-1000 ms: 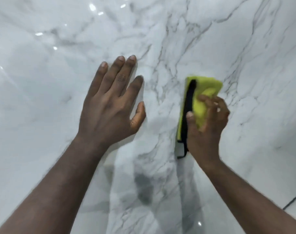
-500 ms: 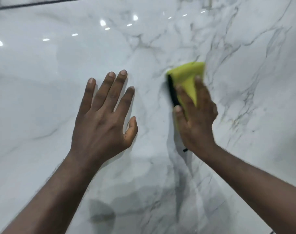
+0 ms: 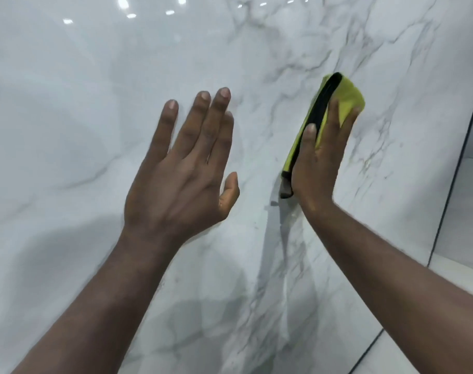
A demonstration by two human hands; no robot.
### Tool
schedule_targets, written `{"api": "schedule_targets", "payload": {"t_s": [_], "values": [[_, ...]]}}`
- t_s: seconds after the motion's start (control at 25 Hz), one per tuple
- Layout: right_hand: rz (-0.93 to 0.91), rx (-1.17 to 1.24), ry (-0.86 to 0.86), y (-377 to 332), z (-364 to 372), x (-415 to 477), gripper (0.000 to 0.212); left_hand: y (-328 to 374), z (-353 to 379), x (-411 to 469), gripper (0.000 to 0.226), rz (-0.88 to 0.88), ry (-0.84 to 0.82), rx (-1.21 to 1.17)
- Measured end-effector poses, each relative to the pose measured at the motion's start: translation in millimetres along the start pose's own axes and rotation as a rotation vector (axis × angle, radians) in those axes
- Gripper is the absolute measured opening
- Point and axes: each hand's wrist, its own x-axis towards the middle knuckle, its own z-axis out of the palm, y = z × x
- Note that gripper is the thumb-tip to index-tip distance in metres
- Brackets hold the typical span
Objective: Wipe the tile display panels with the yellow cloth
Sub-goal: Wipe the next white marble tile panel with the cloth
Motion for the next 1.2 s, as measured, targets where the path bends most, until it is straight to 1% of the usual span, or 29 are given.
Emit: {"api": "schedule_targets", "payload": {"t_s": [0.04,0.12,0.16,0.2,0.24,0.28,0.32,0.4,0.44,0.48,0.52,0.56,0.6,0.68,0.72,0.76,0.8,0.84,0.88,0.96,1.0,1.04,1.08,1.12,1.16,1.2], "values": [[-0.059,-0.030,-0.023,1.2,1.4,-11.5,0.057,0.3,0.4,-0.1,0.077,0.024,-0.015,0.005],[-0.319,-0.120,-0.168,19.4,-1.6,-34.5,0.055,0.6,1.8,-0.9,0.078,0.077,-0.021,0.026],[-0.314,-0.107,-0.173,27.4,-5.8,-42.5,0.056,-0.1,3.0,-2.0,0.078,0.106,-0.013,0.044],[-0.152,-0.045,-0.129,35.5,-9.8,-48.8,0.057,-0.6,3.6,-2.9,0.078,0.133,-0.007,0.063],[0.082,0.033,-0.071,36.4,-14.7,-55.0,0.058,-0.7,3.6,-3.8,0.077,0.155,-0.002,0.073],[0.237,0.072,-0.072,36.2,-19.5,-62.2,0.059,0.1,3.3,-4.3,0.077,0.176,0.001,0.076],[0.221,0.063,-0.127,36.0,-22.9,-72.2,0.060,1.0,3.0,-4.4,0.076,0.198,0.002,0.079],[-0.011,0.024,-0.246,51.3,-29.6,-94.4,0.061,1.2,2.9,-3.0,0.076,0.256,-0.002,0.075],[-0.001,0.032,-0.240,60.0,-31.1,-102.3,0.061,0.7,2.5,-2.3,0.075,0.275,0.003,0.068],[0.156,0.066,-0.171,66.7,-31.5,-107.2,0.061,0.2,1.7,-2.1,0.074,0.284,0.012,0.055],[0.370,0.107,-0.101,67.3,-33.9,-109.1,0.061,0.9,0.8,-2.3,0.073,0.283,0.017,0.039],[0.499,0.149,-0.088,66.8,-35.8,-110.7,0.062,1.6,0.2,-2.9,0.072,0.274,0.019,0.028],[0.449,0.146,-0.123,67.5,-37.0,-115.4,0.063,1.9,0.2,-3.0,0.071,0.268,0.022,0.025],[0.162,0.116,-0.242,78.2,-40.5,-126.0,0.065,2.3,1.9,-2.2,0.071,0.275,0.036,0.027],[0.130,0.114,-0.260,86.4,-42.5,-128.8,0.064,2.9,2.4,-1.9,0.070,0.281,0.048,0.027],[0.232,0.135,-0.220,92.1,-43.6,-130.0,0.064,3.4,1.9,-2.4,0.070,0.284,0.062,0.032],[0.405,0.169,-0.171,90.9,-44.4,-127.8,0.065,3.5,1.7,-2.8,0.069,0.283,0.078,0.039],[0.506,0.196,-0.175,88.6,-44.8,-127.0,0.065,3.4,2.3,-2.7,0.069,0.283,0.092,0.043],[0.415,0.199,-0.233,84.5,-45.4,-128.8,0.066,3.6,2.6,-2.2,0.068,0.283,0.095,0.043],[0.028,0.171,-0.381,80.3,-47.1,-134.6,0.064,3.3,1.7,-1.2,0.068,0.274,0.085,0.034],[-0.024,0.173,-0.384,77.6,-46.5,-131.5,0.062,3.6,0.8,-1.2,0.068,0.269,0.084,0.037],[0.092,0.204,-0.323,76.8,-43.0,-127.4,0.062,3.9,-0.6,-1.8,0.068,0.270,0.082,0.039],[0.293,0.249,-0.237,71.7,-40.5,-121.9,0.063,4.1,-1.3,-2.1,0.068,0.275,0.079,0.037],[0.415,0.266,-0.197,66.7,-38.6,-118.6,0.064,4.2,-1.7,-1.7,0.068,0.277,0.079,0.033],[0.362,0.236,-0.217,65.3,-37.9,-120.6,0.065,4.5,-1.7,-1.1,0.068,0.277,0.081,0.030],[0.182,0.189,-0.285,71.6,-38.8,-126.5,0.065,4.6,-1.7,-1.0,0.068,0.276,0.082,0.029]]}}
